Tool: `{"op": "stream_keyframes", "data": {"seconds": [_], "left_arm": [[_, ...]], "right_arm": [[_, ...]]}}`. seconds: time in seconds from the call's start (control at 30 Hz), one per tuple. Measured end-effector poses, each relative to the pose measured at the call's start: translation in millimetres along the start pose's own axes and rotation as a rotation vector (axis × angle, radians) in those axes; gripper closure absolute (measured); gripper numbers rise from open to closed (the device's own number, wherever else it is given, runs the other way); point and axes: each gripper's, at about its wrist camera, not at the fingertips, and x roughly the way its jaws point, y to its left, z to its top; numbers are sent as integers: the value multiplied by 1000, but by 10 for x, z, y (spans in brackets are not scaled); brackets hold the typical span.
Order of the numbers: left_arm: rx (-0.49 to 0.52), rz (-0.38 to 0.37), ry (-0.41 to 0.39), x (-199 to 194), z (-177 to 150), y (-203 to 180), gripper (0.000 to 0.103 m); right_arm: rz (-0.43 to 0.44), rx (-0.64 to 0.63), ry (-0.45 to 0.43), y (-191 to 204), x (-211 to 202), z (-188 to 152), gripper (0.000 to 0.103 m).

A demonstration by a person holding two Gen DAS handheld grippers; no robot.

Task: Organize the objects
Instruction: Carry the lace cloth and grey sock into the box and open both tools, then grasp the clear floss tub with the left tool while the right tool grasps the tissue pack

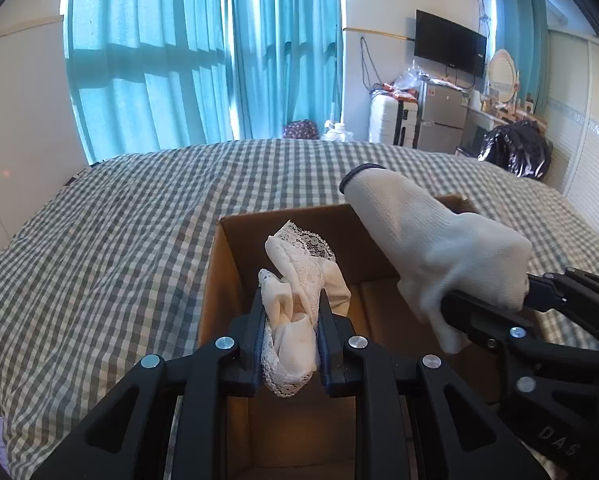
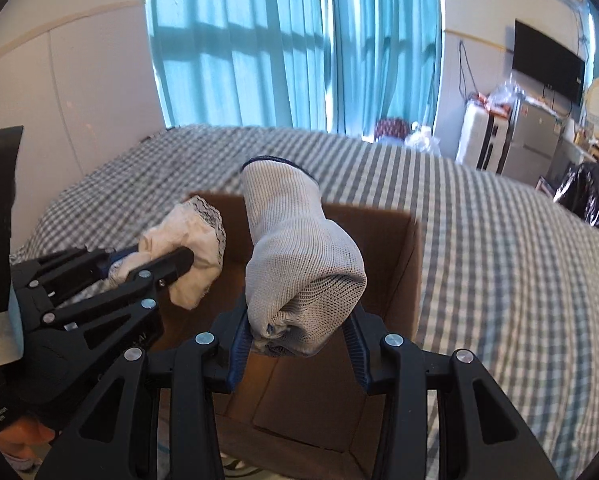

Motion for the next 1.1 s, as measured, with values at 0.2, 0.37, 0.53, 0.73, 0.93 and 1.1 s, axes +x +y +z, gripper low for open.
{"op": "stream_keyframes", "data": {"seconds": [0.2,0.37,0.53,0.73,0.93,1.1], "left_arm": [[-13,-9,27,94,-45,49,46],[11,19,5,-92,-60,30,29],[-4,40,-8,-424,-39,89,11],[-21,59,-99,-1112,26,167,0],[-17,90,-158,-1754,-35,157,0],[8,110,-160,-1966,-187,142,0]], "right_arm": [[20,21,-26,-79,-38,-6,55],[7,44,-90,-119,-314,58,27],[-29,71,-137,-93,-753,129,12],[-86,47,-214,0,-1507,138,0],[-109,23,-263,150,-2136,14,0],[-116,12,-260,221,-2376,-173,0]]}}
